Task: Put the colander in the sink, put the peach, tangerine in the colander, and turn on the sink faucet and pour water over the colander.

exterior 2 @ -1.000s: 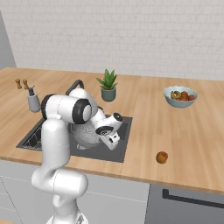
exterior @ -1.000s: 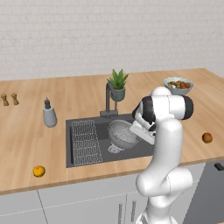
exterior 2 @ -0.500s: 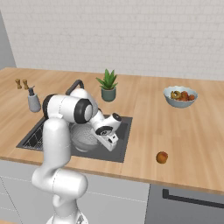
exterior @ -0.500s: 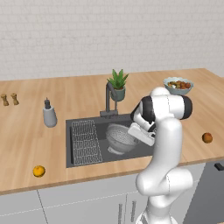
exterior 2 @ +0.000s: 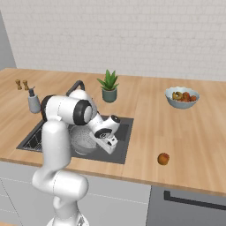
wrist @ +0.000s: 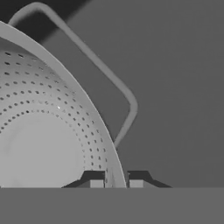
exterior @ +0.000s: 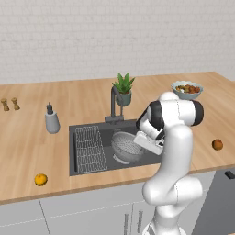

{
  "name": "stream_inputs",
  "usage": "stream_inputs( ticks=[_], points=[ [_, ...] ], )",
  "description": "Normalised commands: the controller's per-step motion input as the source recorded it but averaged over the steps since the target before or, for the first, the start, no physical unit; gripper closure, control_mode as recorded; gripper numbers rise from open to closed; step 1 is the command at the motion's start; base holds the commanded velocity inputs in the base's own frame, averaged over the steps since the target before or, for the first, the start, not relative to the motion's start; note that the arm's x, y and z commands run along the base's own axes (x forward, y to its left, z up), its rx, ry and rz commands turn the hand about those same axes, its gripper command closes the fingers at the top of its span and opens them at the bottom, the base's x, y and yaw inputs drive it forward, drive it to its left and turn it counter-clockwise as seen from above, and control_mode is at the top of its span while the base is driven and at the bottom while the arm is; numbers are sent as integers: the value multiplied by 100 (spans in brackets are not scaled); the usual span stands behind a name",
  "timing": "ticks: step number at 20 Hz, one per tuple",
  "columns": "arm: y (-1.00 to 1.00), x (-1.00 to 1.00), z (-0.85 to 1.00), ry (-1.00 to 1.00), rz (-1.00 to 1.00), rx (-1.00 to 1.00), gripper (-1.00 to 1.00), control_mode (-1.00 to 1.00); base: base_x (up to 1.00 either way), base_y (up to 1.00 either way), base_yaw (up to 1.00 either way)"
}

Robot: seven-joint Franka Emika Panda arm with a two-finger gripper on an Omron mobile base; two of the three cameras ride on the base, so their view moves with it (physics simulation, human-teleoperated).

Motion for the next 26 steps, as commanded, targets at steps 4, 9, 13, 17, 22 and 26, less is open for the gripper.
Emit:
stream_inputs(
  ticks=[4, 9, 13, 17, 22, 26],
  points=[
    [23, -29, -4, 0, 0, -4, 100, -100, 0, 0, 0],
    [2, -32, 0, 0, 0, -6, 100, -100, 0, 0, 0],
    [0, -37, 0, 0, 0, -6, 100, -100, 0, 0, 0],
    [0, -22, 0, 0, 0, -6, 100, -100, 0, 0, 0],
    [0, -29, 7, 0, 0, -6, 100, -100, 0, 0, 0],
    [1, -30, 16, 0, 0, -2, 100, -100, 0, 0, 0]
  ],
)
